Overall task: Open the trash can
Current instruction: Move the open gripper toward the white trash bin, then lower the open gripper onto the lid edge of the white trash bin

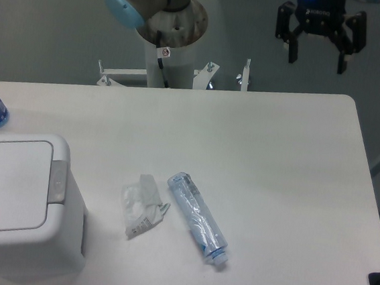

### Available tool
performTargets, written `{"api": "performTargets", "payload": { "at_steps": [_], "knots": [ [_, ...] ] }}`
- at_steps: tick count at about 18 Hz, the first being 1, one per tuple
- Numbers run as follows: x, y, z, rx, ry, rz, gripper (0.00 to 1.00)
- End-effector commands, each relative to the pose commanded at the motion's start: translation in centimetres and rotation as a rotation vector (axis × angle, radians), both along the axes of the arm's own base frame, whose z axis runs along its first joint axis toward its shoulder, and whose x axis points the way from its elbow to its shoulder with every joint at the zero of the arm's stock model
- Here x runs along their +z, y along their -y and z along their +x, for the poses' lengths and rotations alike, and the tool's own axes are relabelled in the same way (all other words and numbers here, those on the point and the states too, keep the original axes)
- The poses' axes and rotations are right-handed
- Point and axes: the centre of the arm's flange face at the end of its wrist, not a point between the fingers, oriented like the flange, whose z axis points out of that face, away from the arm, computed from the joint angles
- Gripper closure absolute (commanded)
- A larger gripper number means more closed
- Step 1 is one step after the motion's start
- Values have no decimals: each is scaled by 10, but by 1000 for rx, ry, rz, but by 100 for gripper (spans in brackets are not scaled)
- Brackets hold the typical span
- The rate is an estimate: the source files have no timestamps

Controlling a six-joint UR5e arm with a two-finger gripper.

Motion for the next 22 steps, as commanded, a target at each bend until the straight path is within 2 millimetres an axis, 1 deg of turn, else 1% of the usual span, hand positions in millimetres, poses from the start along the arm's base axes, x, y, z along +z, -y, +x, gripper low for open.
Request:
{"api": "performTargets", "payload": {
  "at_steps": [4, 7, 9, 10, 12, 13, 15, 16, 17, 19, 22],
  "knots": [
    [0, -2, -1, 61, 22, 28, 0],
    [5, -7, -1, 164, 54, 77, 0],
    [5, -28, 8, 236, 94, 121, 0],
    [4, -40, 8, 258, 104, 142, 0],
    [5, -73, 14, 317, 124, 204, 0],
    [6, -87, 18, 361, 140, 242, 0],
    [7, -126, 31, 416, 178, 310, 0],
    [9, -142, 37, 443, 201, 333, 0],
    [8, -157, 44, 472, 232, 350, 0],
    [4, -195, 67, 517, 300, 375, 0],
    [-3, -236, 100, 599, 398, 406, 0]
  ]
}}
